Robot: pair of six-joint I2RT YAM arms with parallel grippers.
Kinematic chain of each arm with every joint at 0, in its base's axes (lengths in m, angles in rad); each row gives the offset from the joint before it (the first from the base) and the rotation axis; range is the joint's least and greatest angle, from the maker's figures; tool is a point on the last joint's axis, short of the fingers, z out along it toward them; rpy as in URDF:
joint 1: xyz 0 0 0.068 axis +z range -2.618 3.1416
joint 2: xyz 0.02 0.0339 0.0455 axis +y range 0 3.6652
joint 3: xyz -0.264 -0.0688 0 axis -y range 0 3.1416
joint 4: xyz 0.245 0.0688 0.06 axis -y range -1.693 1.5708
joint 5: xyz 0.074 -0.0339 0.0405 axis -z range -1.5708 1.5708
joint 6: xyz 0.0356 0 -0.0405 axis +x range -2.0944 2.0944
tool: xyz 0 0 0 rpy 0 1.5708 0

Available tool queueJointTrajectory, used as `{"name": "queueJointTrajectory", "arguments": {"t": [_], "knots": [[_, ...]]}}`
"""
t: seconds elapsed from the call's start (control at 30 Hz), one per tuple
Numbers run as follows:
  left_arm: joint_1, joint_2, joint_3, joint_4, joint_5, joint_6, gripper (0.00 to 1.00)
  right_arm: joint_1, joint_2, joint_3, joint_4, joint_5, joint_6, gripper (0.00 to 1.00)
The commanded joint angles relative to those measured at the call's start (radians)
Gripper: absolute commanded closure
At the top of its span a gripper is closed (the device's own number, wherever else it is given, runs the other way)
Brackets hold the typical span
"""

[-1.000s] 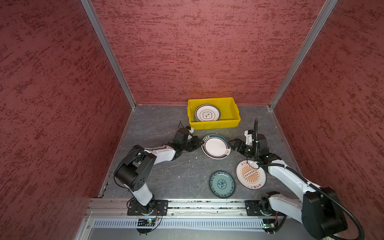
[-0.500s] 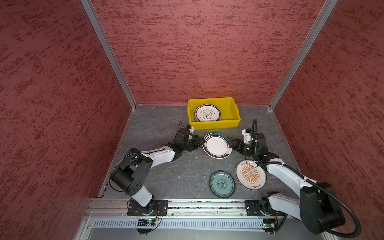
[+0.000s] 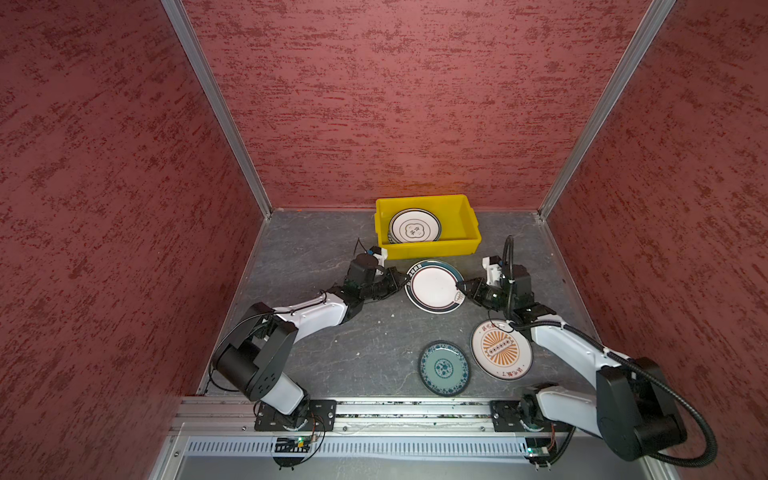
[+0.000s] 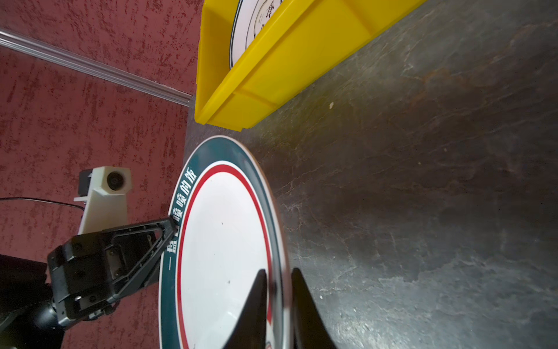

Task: Place the plates into the plastic bin on the countertop
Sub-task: Place the plate in the plastic bin.

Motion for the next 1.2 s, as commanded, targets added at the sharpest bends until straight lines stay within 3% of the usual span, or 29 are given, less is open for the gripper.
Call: {"name": "queueJointTrajectory", "arguments": {"t": [0.0,0.1,0.27,0.37,0.47,0.63,0.8,1.0,1.17], "knots": [[0.0,-0.023,0.017,0.045,0.002,0.01,1.0,-0.003,0.016,0.019,0.027,-0.015,-0.008,0.96],[0.003,-0.025,0.013,0.043,0.0,0.011,0.97,-0.003,0.02,0.017,0.033,-0.007,-0.001,1.0],[0.012,-0.062,-0.005,0.03,-0.016,0.028,0.41,-0.003,0.029,0.037,0.034,0.022,0.0,1.0],[0.017,-0.117,-0.025,-0.001,-0.056,0.048,0.21,-0.003,0.053,0.07,0.035,0.045,0.0,1.0],[0.034,-0.178,-0.035,-0.059,-0.094,0.073,0.08,-0.003,0.095,0.118,0.051,0.046,0.001,1.0],[0.078,-0.28,-0.077,-0.106,-0.122,0.104,0.01,-0.003,0.188,0.235,0.075,0.049,0.004,1.0],[0.119,-0.364,-0.105,-0.17,-0.132,0.142,0.01,-0.004,0.288,0.398,0.047,0.082,-0.023,1.0],[0.125,-0.433,-0.134,-0.209,-0.145,0.153,0.0,-0.003,0.425,0.59,-0.016,0.204,-0.07,1.0],[0.114,-0.464,-0.139,-0.244,-0.161,0.156,0.01,-0.003,0.564,0.753,-0.041,0.191,-0.07,1.0]]}}
